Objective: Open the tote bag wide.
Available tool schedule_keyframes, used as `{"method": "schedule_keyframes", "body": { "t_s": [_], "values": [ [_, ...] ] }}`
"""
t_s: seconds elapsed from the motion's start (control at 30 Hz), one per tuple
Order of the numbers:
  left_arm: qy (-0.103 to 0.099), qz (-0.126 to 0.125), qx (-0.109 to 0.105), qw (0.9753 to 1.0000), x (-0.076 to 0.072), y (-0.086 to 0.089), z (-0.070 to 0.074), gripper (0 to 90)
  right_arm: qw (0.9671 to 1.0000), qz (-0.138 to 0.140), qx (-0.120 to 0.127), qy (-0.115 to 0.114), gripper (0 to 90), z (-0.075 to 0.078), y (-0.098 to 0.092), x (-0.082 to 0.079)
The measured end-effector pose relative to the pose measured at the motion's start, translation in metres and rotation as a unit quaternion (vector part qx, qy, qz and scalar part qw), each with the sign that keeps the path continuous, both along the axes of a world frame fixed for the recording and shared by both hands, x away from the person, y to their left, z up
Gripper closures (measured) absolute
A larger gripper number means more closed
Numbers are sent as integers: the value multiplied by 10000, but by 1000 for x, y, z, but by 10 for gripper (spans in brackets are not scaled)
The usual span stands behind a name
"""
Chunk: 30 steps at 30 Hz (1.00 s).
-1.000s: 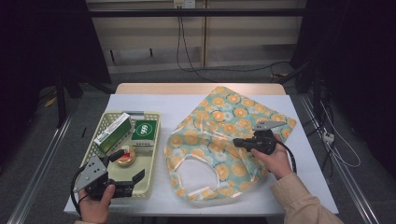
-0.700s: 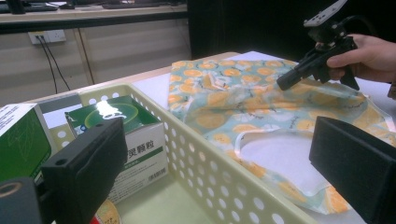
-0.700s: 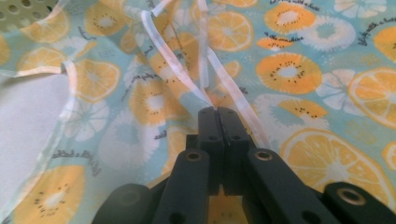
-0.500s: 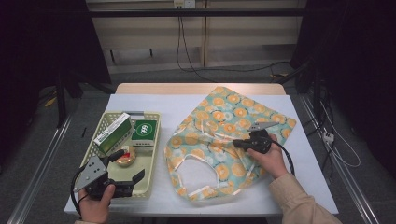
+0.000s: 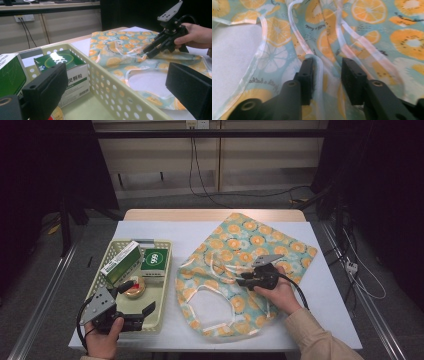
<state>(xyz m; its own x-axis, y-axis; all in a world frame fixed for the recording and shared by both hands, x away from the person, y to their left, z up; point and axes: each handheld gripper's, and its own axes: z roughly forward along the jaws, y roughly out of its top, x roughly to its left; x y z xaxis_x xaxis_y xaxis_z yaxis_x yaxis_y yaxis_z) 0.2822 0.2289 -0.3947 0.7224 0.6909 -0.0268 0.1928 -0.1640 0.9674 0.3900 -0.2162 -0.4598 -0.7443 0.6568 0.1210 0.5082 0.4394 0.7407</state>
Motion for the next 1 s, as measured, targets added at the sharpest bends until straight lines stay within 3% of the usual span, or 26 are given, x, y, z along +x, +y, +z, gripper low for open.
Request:
{"method": "schedule_keyframes", "body": {
  "t_s": [0.17, 0.33, 0.5, 0.53, 0.67, 0.73, 0.9, 1.0],
  "values": [
    [-15, 5, 13, 10000, 0, 1, 1, 41, 10000, 26, -65, -56, 494, 0, 15, 5],
    [14, 35, -17, 10000, 1, 2, 0, 41, 9997, 25, -215, -136, 448, 3, 32, 14],
    [6, 9, -20, 10000, 1, 2, 0, 41, 9981, 141, -594, -98, 405, 2, 49, 26],
    [3, 11, -22, 10000, 1, 2, 0, 41, 9979, 130, -626, -63, 431, 3, 52, 29],
    [9, 32, -28, 10000, 1, 2, 0, 41, 9981, 47, -621, 29, 672, 5, 48, 36],
    [5, 21, -18, 10000, 1, 2, 0, 41, 9987, -62, -486, 112, 777, 4, 42, 40],
    [14, 10, -31, 10000, 1, 2, 0, 41, 9990, -138, -319, 276, 884, 4, 36, 44],
    [-8, 3, -51, 10000, 0, 2, 1, 39, 9988, -174, -378, 243, 900, 8, 35, 44]
  ]
}}
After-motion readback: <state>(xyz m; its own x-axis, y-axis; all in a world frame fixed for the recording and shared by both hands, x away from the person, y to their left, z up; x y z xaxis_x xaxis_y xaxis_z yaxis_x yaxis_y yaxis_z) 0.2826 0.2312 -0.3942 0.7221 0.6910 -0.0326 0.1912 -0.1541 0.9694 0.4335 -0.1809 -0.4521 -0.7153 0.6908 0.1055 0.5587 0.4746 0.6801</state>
